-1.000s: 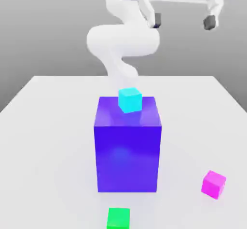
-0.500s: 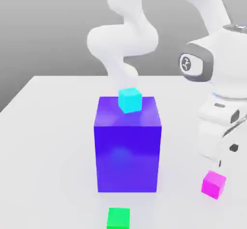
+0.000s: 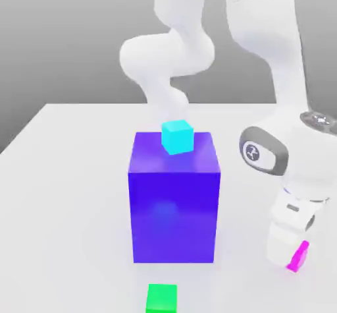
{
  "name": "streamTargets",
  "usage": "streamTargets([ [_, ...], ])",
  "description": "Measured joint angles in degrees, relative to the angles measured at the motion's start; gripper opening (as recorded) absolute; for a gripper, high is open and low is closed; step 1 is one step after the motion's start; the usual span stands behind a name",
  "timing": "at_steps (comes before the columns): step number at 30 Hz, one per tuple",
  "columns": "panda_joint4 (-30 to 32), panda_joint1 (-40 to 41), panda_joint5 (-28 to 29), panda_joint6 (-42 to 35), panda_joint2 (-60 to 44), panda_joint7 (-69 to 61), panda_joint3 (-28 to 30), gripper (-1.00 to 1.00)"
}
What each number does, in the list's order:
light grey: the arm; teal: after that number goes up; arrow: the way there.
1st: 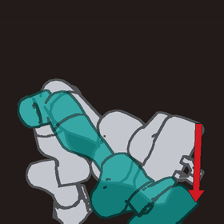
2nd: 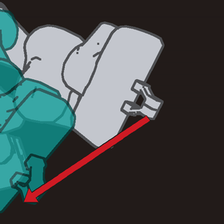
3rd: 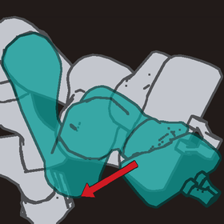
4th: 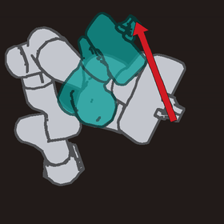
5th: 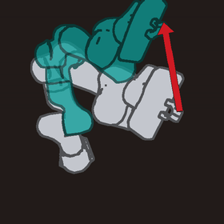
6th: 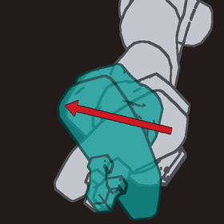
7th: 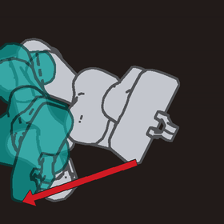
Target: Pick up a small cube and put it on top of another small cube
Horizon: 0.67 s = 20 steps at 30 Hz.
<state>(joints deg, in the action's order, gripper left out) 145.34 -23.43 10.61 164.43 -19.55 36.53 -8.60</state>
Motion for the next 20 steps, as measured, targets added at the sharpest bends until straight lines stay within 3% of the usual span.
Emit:
streamTargets([
  [4,1.0,2.5,-4.4,-6.0,7.2,-3.6,-1.6,-1.0],
  [11,-4.2,15.5,-9.8,-13.7,9.8,-11.0,7.9,-1.0],
  [16,-7.6,21.3,-12.5,-9.6,2.4,-14.2,11.2,-1.0],
  [17,-7.8,21.5,-12.7,-8.5,1.1,-14.4,11.2,1.0],
  [20,-7.8,21.5,-12.7,-8.5,1.1,-14.4,11.2,1.0],
])
